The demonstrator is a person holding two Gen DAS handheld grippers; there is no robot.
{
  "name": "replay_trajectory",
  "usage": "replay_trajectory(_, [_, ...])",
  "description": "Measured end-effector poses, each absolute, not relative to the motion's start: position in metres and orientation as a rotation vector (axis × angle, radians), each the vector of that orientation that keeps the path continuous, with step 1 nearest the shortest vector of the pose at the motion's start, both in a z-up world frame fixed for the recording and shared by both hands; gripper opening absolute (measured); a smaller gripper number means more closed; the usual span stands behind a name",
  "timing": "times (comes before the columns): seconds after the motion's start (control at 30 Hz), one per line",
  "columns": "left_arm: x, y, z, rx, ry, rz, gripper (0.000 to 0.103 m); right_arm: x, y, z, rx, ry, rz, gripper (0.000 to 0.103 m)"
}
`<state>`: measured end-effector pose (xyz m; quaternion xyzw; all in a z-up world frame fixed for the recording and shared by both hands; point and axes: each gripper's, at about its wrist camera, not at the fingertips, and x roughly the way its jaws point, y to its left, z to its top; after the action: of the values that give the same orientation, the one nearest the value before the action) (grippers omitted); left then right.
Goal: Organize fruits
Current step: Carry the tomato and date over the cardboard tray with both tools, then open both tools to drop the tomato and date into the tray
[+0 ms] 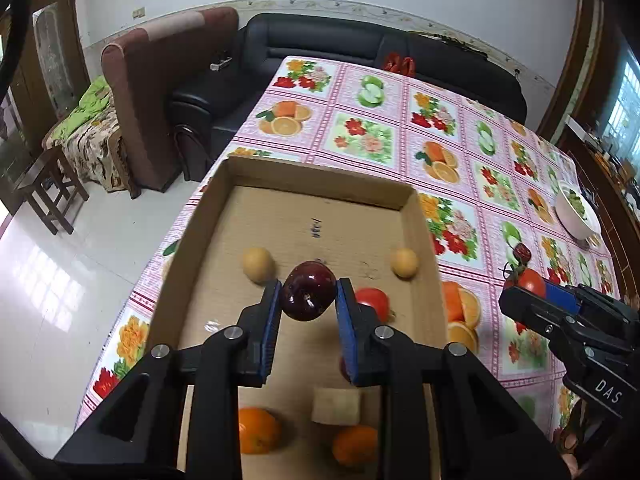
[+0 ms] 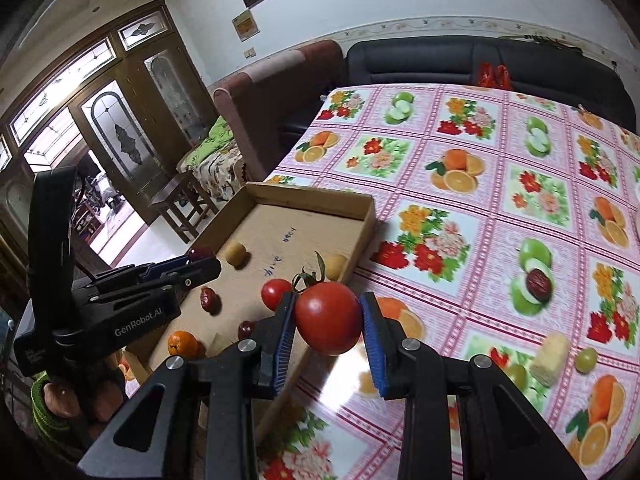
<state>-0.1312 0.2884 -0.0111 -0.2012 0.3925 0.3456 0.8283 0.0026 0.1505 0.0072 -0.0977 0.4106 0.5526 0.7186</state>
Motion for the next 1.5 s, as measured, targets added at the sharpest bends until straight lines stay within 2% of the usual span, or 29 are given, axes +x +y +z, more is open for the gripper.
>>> replay_trajectory(0.67, [-0.099,0.337,-0.024,-0.443,0.877,0.759,0.025,0.014,0.237,-0.016,-0.278,0.930,1.268,0.033])
replay_trajectory(1.0, [-0.085,0.373,-0.049,-0.516,0.932,0.788,0.025,0.019,0.290,-0.041,-0.391,0.964,1.258,0.033])
replay_trajectory(1.5, [-0.073,0.379,-0.064,-0.534,1.020,0.790,0.025,0.022,0.305,-0.063,-0.442,1.003,1.257,0.034])
